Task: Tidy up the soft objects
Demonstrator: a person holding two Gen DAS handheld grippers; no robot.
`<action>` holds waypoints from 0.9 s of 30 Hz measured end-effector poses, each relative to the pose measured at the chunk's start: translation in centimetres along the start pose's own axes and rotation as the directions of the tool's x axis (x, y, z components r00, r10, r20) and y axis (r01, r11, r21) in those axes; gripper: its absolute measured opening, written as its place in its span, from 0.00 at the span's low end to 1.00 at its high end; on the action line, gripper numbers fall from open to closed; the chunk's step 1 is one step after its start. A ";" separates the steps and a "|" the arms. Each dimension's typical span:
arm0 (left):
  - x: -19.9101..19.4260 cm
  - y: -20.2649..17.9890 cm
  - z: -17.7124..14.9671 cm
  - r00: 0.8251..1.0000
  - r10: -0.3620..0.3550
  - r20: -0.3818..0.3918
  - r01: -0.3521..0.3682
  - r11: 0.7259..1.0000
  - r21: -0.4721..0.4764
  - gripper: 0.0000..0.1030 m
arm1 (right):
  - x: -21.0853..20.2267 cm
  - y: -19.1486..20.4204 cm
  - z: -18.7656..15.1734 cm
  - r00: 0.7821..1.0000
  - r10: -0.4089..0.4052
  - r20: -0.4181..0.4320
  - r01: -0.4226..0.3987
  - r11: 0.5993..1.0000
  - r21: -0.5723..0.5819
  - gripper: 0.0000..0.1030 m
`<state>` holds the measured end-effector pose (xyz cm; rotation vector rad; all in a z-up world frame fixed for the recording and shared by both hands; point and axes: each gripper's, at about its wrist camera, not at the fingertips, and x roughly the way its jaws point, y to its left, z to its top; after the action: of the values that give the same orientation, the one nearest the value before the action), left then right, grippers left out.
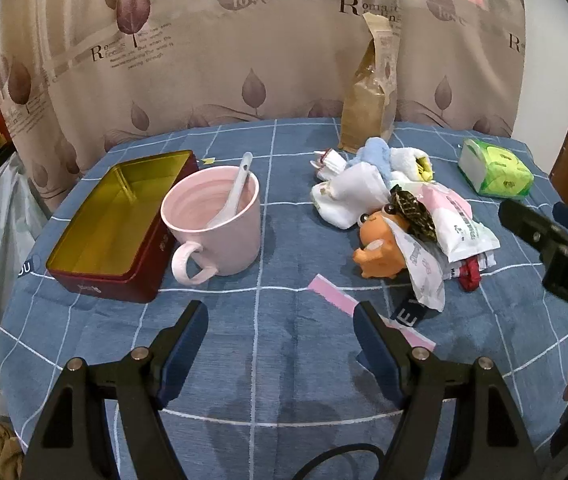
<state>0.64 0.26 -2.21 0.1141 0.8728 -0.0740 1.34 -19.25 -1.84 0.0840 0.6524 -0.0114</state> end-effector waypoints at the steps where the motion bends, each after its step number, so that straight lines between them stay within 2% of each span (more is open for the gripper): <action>1: 0.0 -0.1 0.0 1.000 -0.004 -0.002 0.004 1.000 0.003 0.75 | 0.0 -0.2 0.1 1.000 -0.005 0.002 0.005 1.000 0.004 1.00; 11: 0.3 -1.5 -0.2 0.999 -0.050 -0.017 0.051 0.997 0.052 0.75 | -0.5 -1.8 0.5 0.999 -0.048 0.018 0.047 0.998 0.038 1.00; 18: 0.9 -3.9 0.0 0.987 -0.152 -0.048 0.156 0.980 0.123 0.75 | -0.7 -3.4 0.9 0.998 -0.066 0.021 0.064 0.995 0.079 1.00; 27: 4.3 -6.7 0.9 0.942 -0.294 -0.161 0.314 0.942 0.121 0.75 | -0.5 -4.6 0.8 0.998 -0.058 0.008 0.057 0.992 0.116 1.00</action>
<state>3.31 -6.60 -5.38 0.1201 1.0214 -0.4249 1.29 -23.93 -1.21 0.1769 0.6426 -0.1053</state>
